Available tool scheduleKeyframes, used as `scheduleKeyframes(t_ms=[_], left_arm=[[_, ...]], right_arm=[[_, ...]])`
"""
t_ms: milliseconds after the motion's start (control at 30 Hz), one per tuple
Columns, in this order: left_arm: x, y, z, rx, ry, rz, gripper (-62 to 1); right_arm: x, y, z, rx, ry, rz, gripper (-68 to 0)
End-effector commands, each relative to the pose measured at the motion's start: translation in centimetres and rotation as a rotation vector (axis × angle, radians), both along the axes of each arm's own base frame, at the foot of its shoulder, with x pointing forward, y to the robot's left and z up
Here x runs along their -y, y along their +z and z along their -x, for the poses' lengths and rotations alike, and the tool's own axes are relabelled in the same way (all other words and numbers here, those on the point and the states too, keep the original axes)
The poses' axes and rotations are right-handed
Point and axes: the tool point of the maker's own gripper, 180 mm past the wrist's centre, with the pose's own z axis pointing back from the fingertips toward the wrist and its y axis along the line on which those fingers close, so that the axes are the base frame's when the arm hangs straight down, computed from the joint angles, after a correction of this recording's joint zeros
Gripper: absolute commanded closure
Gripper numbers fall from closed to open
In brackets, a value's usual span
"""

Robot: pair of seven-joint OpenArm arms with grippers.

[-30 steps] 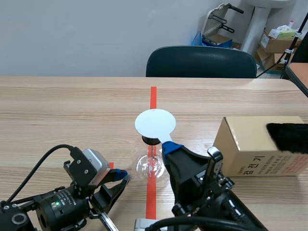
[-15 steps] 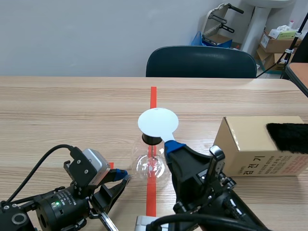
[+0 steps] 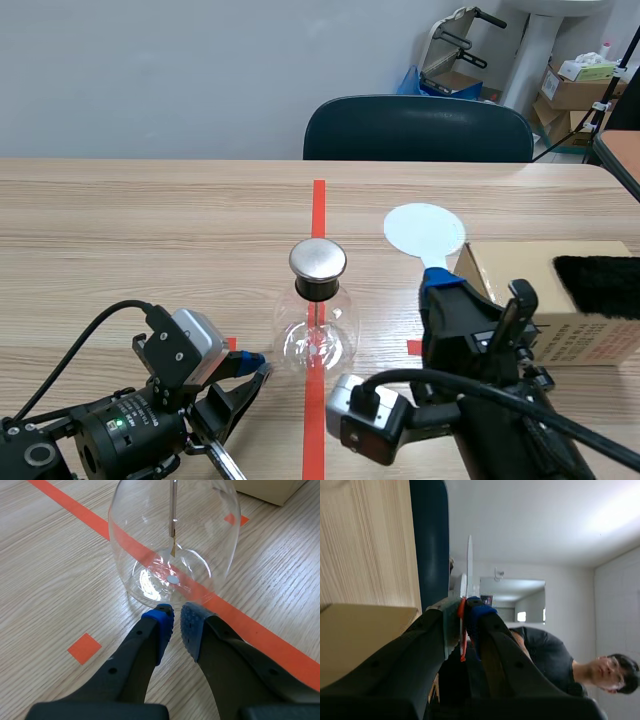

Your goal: Do the electroscope experiment

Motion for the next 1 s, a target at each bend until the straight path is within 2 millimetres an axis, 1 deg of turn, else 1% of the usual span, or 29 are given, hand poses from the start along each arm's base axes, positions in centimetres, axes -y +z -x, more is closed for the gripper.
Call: scheduleKeyframes(t_ms=[0,200,400,500,967], left_arm=[[0.4,0.5,0.0,0.012,-0.005,0.023,-8.5],[0.4,0.5,0.1,0.010,-0.005,0.023,-8.5],[0.4,0.5,0.1,0.009,-0.005,0.023,-8.5],[0.4,0.5,0.1,0.009,-0.005,0.023,-8.5],[0.4,0.5,0.1,0.010,-0.005,0.024,-8.5]], right_arm=[[0.6,1.2,-0.5,0.037,-0.037,-0.016,-0.9],[3.5,1.3,-0.8,0.041,-0.196,-0.023,-0.9],[5.4,1.3,-0.8,0.044,-0.302,-0.028,-0.9],[5.8,1.3,-0.7,0.044,-0.326,-0.029,-0.9],[5.8,1.3,-0.7,0.044,-0.325,-0.029,-0.9]])
